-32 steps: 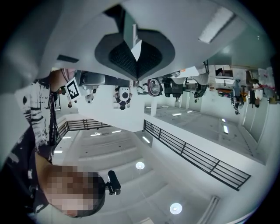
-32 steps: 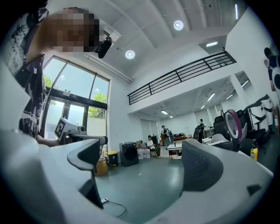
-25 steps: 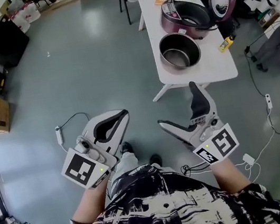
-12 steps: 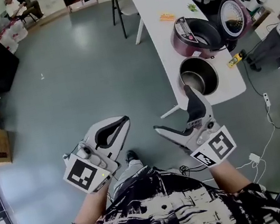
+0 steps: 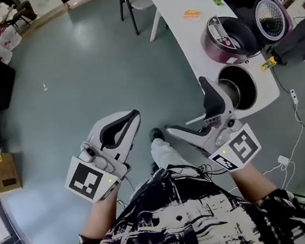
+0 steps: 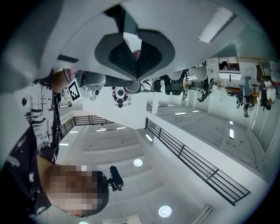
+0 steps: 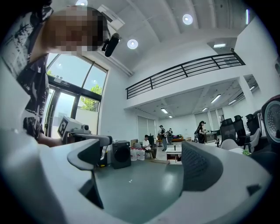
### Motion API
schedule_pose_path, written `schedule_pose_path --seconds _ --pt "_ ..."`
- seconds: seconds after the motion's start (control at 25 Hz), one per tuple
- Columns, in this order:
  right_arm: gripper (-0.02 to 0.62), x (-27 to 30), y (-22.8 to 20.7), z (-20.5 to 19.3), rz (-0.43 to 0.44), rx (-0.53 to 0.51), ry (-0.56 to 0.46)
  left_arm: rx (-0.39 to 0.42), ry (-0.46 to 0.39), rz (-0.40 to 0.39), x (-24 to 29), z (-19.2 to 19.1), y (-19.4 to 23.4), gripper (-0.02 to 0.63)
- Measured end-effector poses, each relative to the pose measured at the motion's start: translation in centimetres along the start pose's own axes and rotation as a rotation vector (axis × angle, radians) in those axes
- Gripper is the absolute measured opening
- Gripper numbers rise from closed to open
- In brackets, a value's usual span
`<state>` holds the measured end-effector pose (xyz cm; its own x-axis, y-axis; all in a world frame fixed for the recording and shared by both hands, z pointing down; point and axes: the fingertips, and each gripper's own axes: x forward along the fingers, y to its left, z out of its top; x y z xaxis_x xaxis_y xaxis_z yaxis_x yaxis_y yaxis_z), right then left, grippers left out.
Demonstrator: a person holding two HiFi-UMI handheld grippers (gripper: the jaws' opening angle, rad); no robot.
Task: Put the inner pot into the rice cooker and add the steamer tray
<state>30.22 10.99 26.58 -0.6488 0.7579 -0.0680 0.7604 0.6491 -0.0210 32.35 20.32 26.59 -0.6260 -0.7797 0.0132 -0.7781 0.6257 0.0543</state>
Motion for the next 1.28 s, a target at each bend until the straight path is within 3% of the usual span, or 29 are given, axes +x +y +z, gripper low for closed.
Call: schedule_pose_path --seconds 0.2,0.48,0.76,1.12,1.28 --pt "0.531 6.1 -4.1 -1.6 0.007 0.007 -0.008 0.02 0.003 0.004 2.8 -0.3 6.5 0.005" --pt "0.531 15.6 -13.1 -3.3 -0.009 0.032 0.002 0.035 0.058 -0.041 9.8 -0.8 17.5 0.005" --pt "0.531 20.5 -21.1 -3.2 -0.105 -0.006 0.011 0.027 0.041 -0.13 17.5 -0.8 25.9 0.005" --pt "0.531 23.2 -31.1 -4.1 -0.402 -0.029 0.051 -0.002 0.031 -0.447 30.8 -1.5 33.7 0.005" --pt "0.531 25.0 -35.9 -4.5 -0.649 -0.037 0.055 -0.017 0.039 -0.727 37.4 -1.8 36.5 0.005"
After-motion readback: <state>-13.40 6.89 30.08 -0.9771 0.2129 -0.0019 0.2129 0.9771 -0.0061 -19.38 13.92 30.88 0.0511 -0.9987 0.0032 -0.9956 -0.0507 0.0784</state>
